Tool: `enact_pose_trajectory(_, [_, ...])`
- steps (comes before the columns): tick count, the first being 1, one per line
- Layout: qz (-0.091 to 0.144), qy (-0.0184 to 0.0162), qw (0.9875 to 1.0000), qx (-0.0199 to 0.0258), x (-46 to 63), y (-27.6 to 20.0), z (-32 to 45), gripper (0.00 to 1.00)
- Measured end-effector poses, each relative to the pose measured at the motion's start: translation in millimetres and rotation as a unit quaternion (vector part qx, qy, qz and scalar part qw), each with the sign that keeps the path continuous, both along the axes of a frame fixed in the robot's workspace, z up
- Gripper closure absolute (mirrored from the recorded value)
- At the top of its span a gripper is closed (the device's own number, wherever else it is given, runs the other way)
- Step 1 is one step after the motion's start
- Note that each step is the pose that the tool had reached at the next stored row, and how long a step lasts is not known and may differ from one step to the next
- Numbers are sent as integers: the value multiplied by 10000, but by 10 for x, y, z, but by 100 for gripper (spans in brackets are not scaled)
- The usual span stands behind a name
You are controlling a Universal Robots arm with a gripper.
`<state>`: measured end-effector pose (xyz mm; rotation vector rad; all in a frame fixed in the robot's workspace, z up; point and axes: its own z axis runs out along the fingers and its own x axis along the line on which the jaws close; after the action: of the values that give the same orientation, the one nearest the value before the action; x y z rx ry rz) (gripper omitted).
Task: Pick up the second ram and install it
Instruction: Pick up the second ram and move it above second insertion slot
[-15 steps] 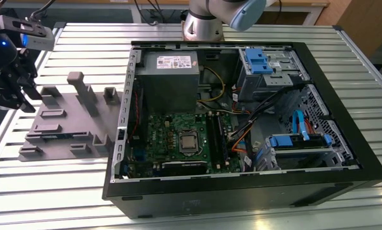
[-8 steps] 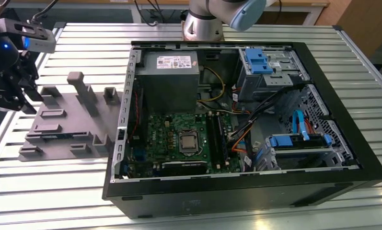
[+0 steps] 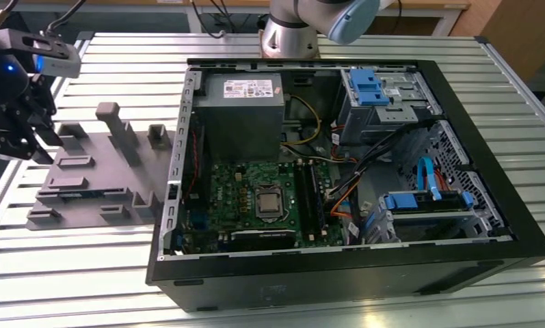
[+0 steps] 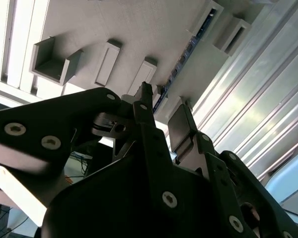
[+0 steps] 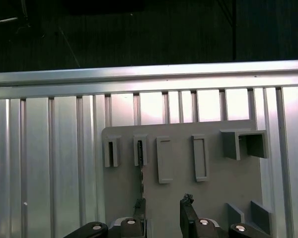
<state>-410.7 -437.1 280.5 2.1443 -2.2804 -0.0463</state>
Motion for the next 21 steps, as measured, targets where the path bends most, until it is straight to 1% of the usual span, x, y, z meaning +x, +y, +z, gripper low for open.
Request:
enact_pose_trajectory(8, [0,0,10000,0,0,-2,-53,59])
enact_pose_trajectory(16, [0,0,10000,0,0,-2,-67,59])
enact_pose_trajectory(21, [0,-1,10000,1,0,-2,-91,59])
